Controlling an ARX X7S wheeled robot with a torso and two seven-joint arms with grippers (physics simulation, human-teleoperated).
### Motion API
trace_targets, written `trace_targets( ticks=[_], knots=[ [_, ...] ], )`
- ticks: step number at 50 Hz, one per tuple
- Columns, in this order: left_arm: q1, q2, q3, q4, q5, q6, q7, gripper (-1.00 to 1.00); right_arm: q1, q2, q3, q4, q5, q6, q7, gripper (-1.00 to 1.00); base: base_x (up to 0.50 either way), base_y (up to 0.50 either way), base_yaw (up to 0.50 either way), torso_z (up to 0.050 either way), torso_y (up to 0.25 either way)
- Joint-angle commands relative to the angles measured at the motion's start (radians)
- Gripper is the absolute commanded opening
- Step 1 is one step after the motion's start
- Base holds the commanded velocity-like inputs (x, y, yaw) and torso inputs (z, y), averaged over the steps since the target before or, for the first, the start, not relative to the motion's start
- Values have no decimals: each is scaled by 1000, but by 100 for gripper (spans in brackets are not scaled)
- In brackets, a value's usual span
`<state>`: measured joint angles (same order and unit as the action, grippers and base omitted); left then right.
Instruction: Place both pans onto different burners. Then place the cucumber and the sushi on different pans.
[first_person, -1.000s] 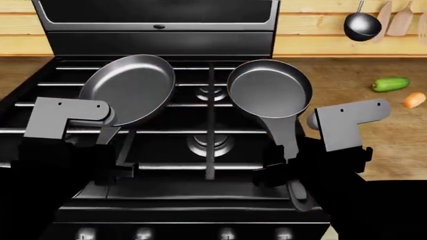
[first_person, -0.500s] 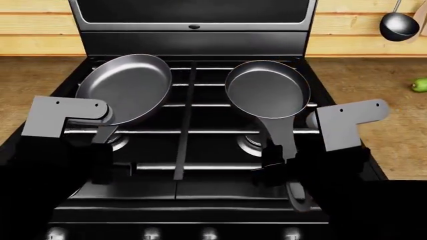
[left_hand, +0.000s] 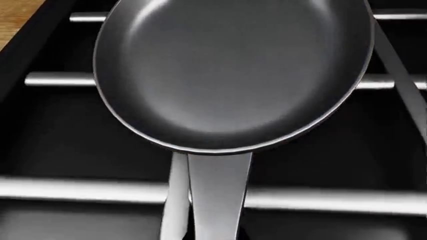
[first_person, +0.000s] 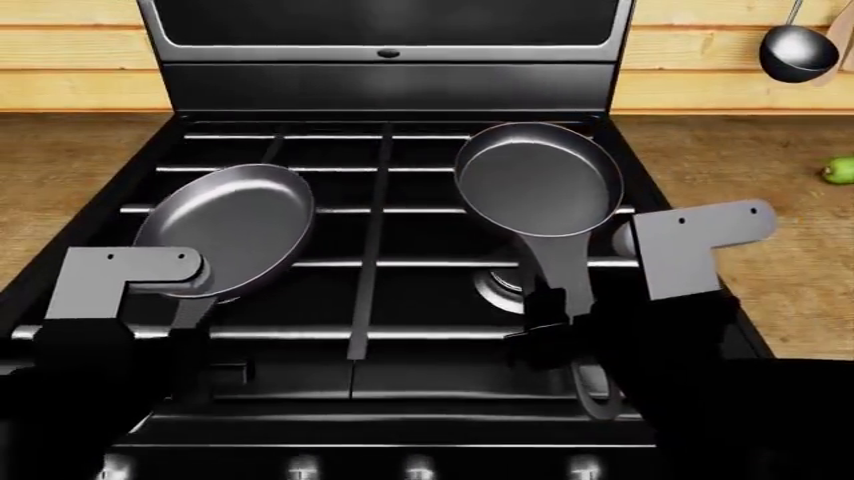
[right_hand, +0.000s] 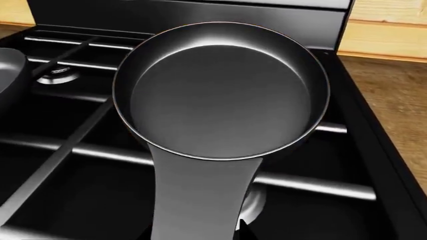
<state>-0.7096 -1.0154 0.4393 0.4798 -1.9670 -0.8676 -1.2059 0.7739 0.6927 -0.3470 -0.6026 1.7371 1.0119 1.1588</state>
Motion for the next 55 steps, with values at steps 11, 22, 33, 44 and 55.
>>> trace_targets(
  ticks=[11,22,33,44,55],
  knots=[
    [16,-35,-39,6,27,27,26,100,8,-4,16,10,-50,-9,-29,-100,0,0,0,1,3],
    [-48,-50,-51,18,-17,17,-1,100,21,-9,4,16,-46,-8,-26,-100,0,0,0,0,1],
    [-352,-54,-66,141,-245,-2,-155,100,29,-5,-3,11,-38,-7,-19,-100,0,0,0,1,2],
    [-448,-95,-132,194,-287,42,-196,100,81,-38,-53,36,-35,22,-8,-100,0,0,0,0,2],
    [-391,-123,-164,213,-262,67,-168,100,-2,-6,-46,10,-56,1,-12,-100,0,0,0,1,2]
  ],
)
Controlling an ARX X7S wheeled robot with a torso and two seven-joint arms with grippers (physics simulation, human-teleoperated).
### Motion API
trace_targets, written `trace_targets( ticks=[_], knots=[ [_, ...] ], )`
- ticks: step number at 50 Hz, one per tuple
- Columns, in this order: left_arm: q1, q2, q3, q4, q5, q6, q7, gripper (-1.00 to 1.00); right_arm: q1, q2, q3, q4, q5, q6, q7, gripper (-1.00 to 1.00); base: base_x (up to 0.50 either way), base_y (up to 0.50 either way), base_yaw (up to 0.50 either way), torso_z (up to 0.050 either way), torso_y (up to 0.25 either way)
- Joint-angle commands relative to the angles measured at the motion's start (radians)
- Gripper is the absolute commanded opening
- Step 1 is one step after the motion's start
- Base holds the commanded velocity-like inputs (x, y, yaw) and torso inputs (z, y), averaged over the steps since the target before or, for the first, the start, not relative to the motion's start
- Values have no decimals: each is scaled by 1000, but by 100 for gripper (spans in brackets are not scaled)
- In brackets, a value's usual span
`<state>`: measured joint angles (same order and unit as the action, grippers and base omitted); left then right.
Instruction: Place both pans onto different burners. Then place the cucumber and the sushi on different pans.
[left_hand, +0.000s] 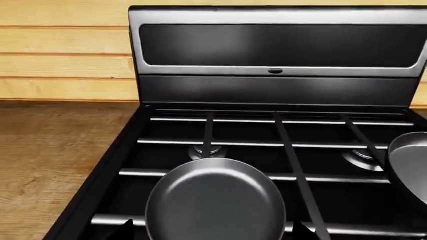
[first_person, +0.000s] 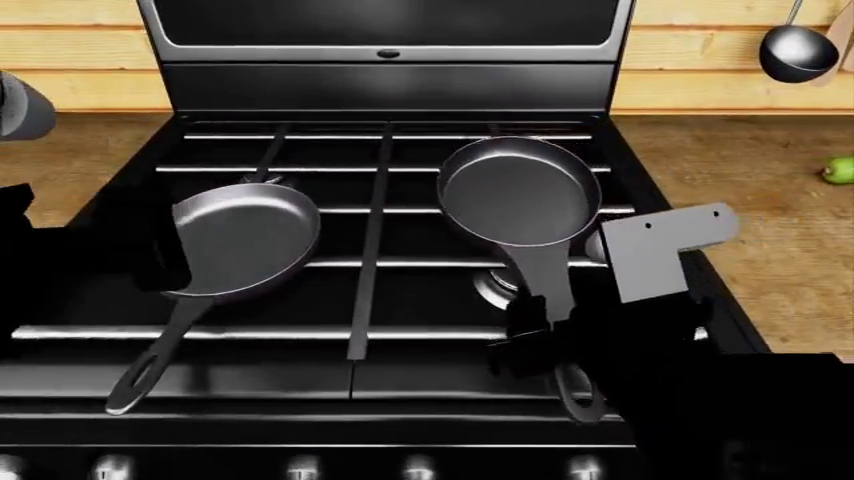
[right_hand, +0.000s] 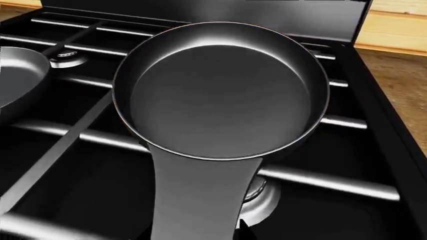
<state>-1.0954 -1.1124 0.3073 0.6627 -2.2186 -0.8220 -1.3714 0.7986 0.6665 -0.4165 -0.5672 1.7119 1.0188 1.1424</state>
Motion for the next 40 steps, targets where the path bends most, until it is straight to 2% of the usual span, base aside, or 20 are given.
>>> trace_targets(
  ticks=[1,16,37,38,40],
  knots=[
    [-4,-27,-33,31,-10,22,-2,100,-34,27,27,-33,-26,-9,9,-100,0,0,0,0,0],
    [51,-46,-53,38,12,42,26,100,-137,116,85,-143,16,-57,58,-100,0,0,0,1,1],
    [105,-61,-70,45,35,66,48,100,-236,84,52,-62,-127,-71,-65,-100,0,0,0,0,1],
    [108,-63,-72,44,37,68,50,100,-229,86,52,-66,-120,-68,-62,100,0,0,0,0,10],
    [115,-66,-75,45,39,71,53,100,-214,91,56,-77,-99,-65,-50,100,0,0,0,0,0]
  ],
)
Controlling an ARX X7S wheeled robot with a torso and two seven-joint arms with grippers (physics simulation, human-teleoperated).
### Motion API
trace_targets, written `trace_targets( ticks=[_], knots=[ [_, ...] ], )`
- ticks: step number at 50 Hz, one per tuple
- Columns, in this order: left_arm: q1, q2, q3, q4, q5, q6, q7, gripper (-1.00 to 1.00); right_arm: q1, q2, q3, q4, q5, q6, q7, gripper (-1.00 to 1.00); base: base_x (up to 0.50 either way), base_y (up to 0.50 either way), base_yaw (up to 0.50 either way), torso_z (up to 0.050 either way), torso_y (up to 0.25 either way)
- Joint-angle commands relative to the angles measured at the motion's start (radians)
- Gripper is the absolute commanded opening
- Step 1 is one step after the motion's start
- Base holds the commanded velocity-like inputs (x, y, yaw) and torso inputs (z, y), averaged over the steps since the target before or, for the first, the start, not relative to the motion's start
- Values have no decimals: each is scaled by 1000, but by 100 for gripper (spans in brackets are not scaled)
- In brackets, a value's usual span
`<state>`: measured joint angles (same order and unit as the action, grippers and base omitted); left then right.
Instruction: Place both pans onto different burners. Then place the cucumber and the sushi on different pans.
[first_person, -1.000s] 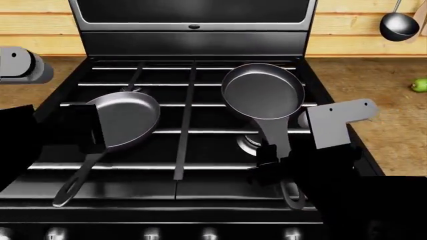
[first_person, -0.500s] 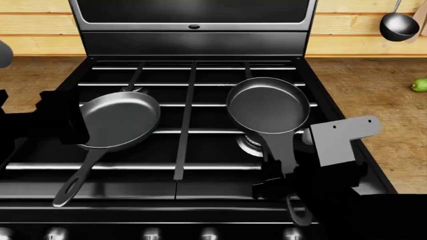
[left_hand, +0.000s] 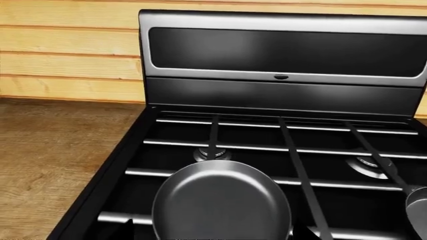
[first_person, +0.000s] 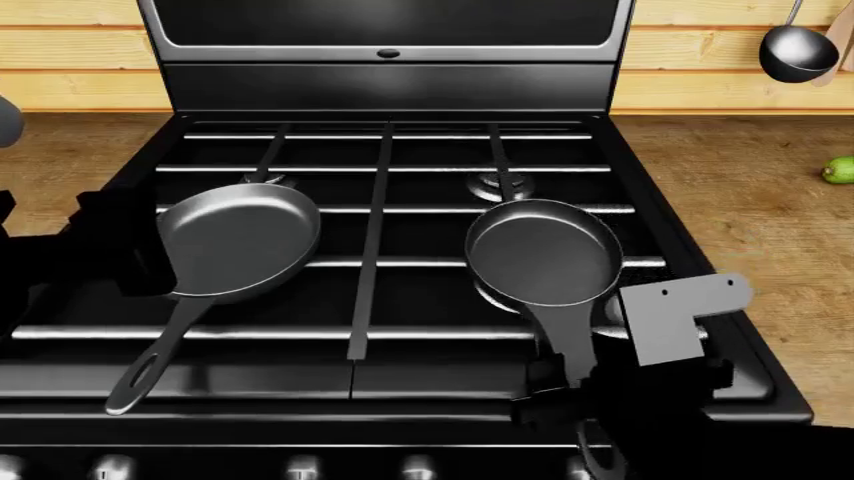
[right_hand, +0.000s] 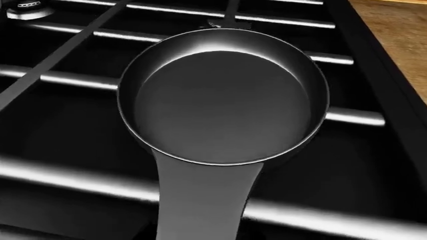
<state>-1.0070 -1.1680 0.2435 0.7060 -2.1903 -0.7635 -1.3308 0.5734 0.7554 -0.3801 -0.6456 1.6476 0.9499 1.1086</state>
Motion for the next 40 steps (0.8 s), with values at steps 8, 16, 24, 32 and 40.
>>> trace_targets(
  ticks=[8,16,24,32,40],
  knots=[
    [38,-18,-17,4,14,21,18,100,95,28,40,-49,51,10,52,100,0,0,0,0,0],
    [50,-22,-23,8,18,30,24,100,250,72,72,-142,209,-11,173,100,0,0,0,0,0],
    [119,-31,-80,47,57,69,64,100,422,129,123,-231,271,-19,253,100,0,0,0,0,0],
    [278,-29,-227,100,221,130,132,100,340,138,210,-293,104,-18,170,100,0,0,0,0,0],
    [272,-8,-218,101,246,124,148,100,268,140,257,-282,80,-56,121,100,0,-293,0,0,0]
  ],
)
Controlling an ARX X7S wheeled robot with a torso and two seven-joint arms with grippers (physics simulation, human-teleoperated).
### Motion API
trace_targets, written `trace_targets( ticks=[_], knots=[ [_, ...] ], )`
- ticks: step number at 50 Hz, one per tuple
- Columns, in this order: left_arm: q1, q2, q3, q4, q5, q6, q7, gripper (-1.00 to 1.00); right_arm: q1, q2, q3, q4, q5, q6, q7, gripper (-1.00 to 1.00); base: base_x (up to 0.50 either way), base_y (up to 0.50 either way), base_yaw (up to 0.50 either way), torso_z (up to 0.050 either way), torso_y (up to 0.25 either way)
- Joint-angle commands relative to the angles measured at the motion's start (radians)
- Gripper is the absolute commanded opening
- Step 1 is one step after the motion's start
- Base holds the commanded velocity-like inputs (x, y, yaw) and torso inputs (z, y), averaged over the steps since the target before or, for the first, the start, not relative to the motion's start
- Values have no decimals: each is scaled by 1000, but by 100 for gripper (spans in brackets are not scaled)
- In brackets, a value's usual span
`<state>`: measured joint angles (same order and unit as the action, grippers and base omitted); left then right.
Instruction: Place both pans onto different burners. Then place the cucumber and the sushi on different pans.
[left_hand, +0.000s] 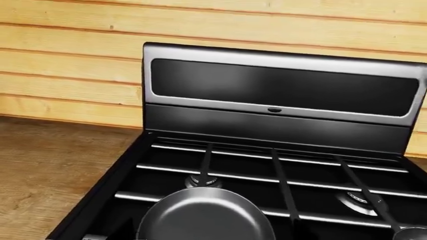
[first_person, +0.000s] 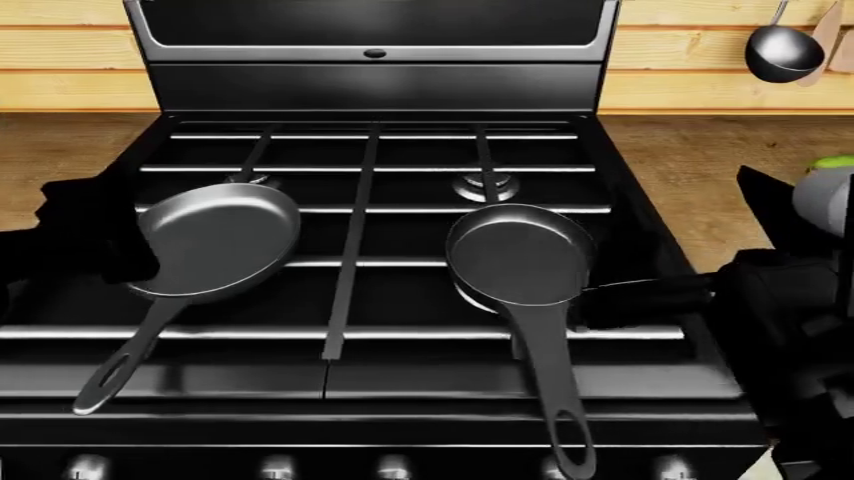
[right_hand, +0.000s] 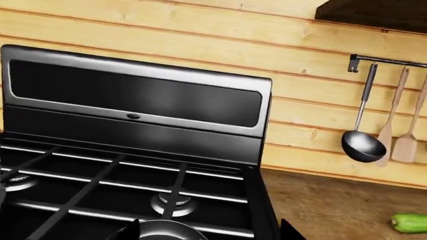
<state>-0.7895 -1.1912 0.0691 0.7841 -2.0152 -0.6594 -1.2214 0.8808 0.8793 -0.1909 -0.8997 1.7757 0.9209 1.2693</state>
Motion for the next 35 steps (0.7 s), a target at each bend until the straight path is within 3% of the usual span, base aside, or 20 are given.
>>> trace_targets(
  ticks=[1,35],
  knots=[
    [54,18,-41,20,71,19,39,100,-42,16,70,-27,-50,-28,-42,100,0,-500,0,0,0],
    [87,45,-33,15,107,11,64,100,-110,-1,89,-14,-106,-53,-94,100,0,-500,0,0,0]
  ],
)
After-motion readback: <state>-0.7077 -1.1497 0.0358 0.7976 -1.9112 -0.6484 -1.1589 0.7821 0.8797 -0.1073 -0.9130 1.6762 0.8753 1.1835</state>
